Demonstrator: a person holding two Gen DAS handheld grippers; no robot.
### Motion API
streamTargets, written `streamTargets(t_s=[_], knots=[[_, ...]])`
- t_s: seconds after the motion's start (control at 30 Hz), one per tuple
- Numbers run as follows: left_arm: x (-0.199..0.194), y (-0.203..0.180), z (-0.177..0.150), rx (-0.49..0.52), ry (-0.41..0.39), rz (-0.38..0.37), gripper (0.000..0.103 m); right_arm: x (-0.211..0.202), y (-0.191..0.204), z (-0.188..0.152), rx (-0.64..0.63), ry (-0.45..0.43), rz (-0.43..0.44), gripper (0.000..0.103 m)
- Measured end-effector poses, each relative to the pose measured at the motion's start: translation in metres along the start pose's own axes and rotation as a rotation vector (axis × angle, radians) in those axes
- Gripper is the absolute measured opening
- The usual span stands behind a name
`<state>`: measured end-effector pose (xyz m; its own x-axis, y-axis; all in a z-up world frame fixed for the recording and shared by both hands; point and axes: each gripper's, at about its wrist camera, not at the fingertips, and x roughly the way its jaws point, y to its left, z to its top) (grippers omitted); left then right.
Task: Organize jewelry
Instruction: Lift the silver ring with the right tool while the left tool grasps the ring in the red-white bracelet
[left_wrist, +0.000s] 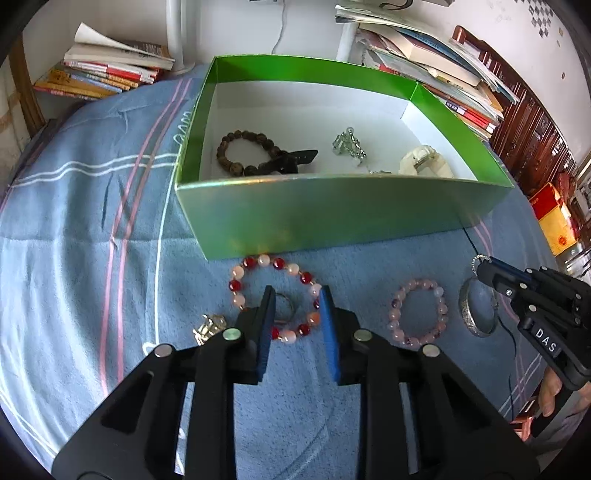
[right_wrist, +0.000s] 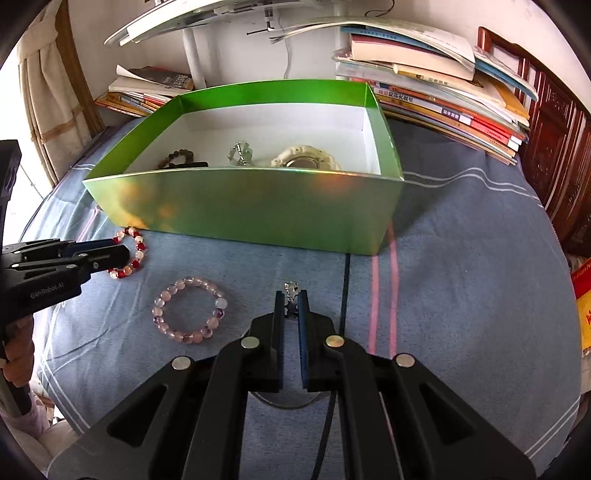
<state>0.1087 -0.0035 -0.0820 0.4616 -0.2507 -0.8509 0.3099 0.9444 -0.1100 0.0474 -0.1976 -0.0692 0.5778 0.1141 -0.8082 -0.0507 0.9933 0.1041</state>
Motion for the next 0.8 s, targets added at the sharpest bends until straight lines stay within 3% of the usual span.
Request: streamTargets(t_s=[0.1,0.27,0.33,0.4,0.8], knots=[[0.005,0.002,0.000,0.006,0.015,0.048,0.025,0.004,0.001,0.001,-0.003,0.006,0.005,0.007],[0.010,0.001,-0.002,0.028,0.022,0.064,0.025,0.007,0.000,0.002,-0.003,0.011,0.005,0.007],[0.010,0.001,-0.001,0.024,0.022,0.067,0.010,0.007,0.000,0.002,-0.003,0.010,0.006,0.007],[0.010,0.003,-0.001,0.014,0.024,0.057,0.006,0.005,0.001,0.003,-0.002,0.005,0.006,0.007],[-0.018,0.004,-0.005,0.010,-0.033,0.036,0.006,-0.002,0.007,0.004,-0.011,-0.009,0.004,0.007]])
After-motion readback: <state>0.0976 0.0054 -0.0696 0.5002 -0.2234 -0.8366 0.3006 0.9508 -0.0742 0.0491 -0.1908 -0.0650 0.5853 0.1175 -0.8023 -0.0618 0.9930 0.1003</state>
